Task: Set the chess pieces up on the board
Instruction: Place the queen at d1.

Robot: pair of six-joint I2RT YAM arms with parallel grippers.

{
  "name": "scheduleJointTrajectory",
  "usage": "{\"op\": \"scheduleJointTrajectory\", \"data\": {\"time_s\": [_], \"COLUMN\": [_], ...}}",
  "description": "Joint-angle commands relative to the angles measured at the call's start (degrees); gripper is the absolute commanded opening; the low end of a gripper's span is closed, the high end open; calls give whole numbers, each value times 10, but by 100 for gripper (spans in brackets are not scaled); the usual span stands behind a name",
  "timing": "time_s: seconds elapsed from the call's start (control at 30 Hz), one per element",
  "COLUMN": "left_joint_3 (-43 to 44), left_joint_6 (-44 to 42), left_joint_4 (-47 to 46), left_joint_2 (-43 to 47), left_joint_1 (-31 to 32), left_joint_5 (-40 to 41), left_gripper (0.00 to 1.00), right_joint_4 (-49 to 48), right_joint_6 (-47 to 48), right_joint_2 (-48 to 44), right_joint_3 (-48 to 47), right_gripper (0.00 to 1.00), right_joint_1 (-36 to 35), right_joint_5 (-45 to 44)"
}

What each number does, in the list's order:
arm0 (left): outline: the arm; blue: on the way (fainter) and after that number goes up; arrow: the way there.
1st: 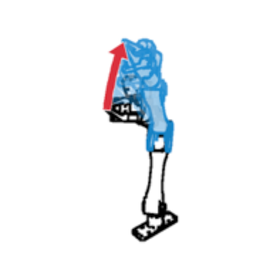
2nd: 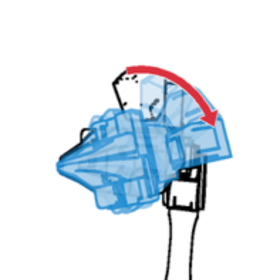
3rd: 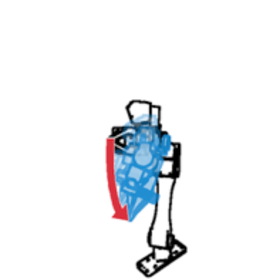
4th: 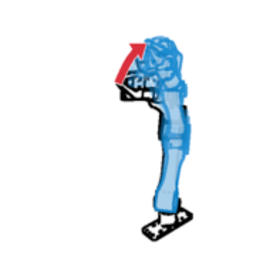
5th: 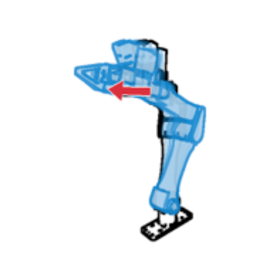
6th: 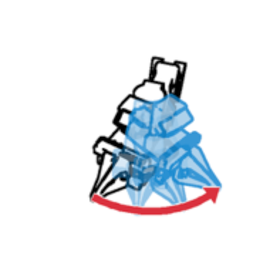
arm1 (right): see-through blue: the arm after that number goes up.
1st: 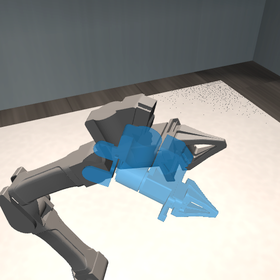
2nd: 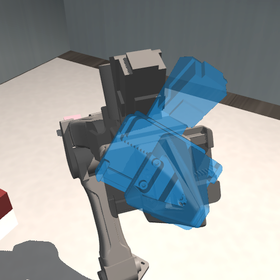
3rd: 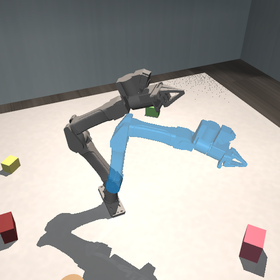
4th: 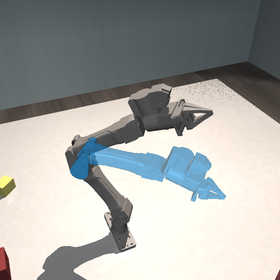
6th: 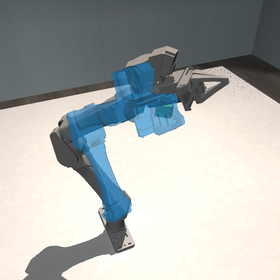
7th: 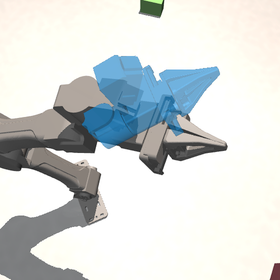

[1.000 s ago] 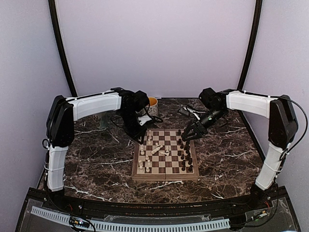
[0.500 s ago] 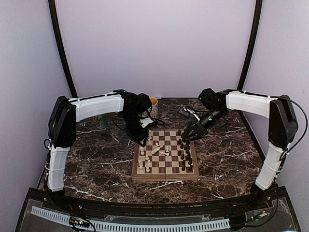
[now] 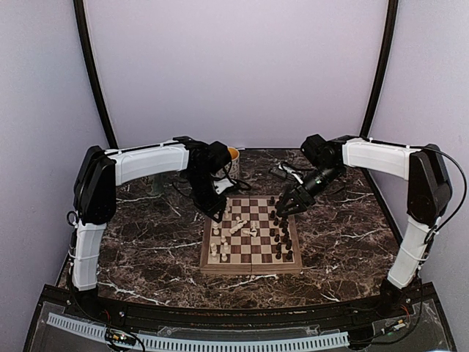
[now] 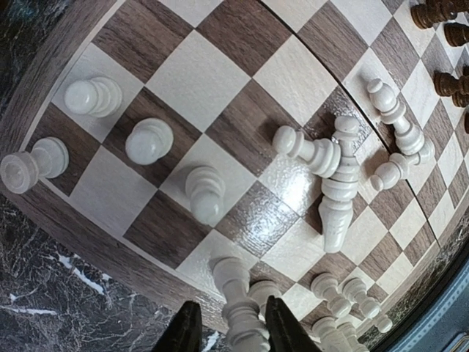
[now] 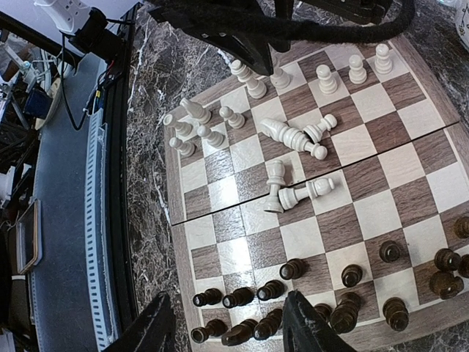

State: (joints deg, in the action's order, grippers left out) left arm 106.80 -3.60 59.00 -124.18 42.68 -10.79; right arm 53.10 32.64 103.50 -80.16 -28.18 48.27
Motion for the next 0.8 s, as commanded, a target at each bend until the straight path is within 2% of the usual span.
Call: {"op": "scheduleJointTrajectory", "data": {"time_s": [0.0, 0.33, 0.53, 0.77], "left_joint_3": [12, 16, 31, 30], "left_joint_6": [1, -3, -1, -2], "left_joint_4": [-3, -6, -2, -40], "left_joint_2": [3, 3, 9, 49], "left_joint_1": [5, 11, 15, 19], "left_joint_5": [31, 42, 51, 71], "left_gripper": [31, 29, 36, 41], "right_joint_4": [8, 10, 18, 24], "right_joint_6": [9, 10, 15, 17], "right_joint_2": [6, 7, 8, 8], "right_joint_3": [-3, -4, -8, -15], "right_gripper": [50, 50, 50, 50], "right_joint_1": [-6, -8, -9, -9], "right_joint_5": [-1, -3, 7, 12]}}
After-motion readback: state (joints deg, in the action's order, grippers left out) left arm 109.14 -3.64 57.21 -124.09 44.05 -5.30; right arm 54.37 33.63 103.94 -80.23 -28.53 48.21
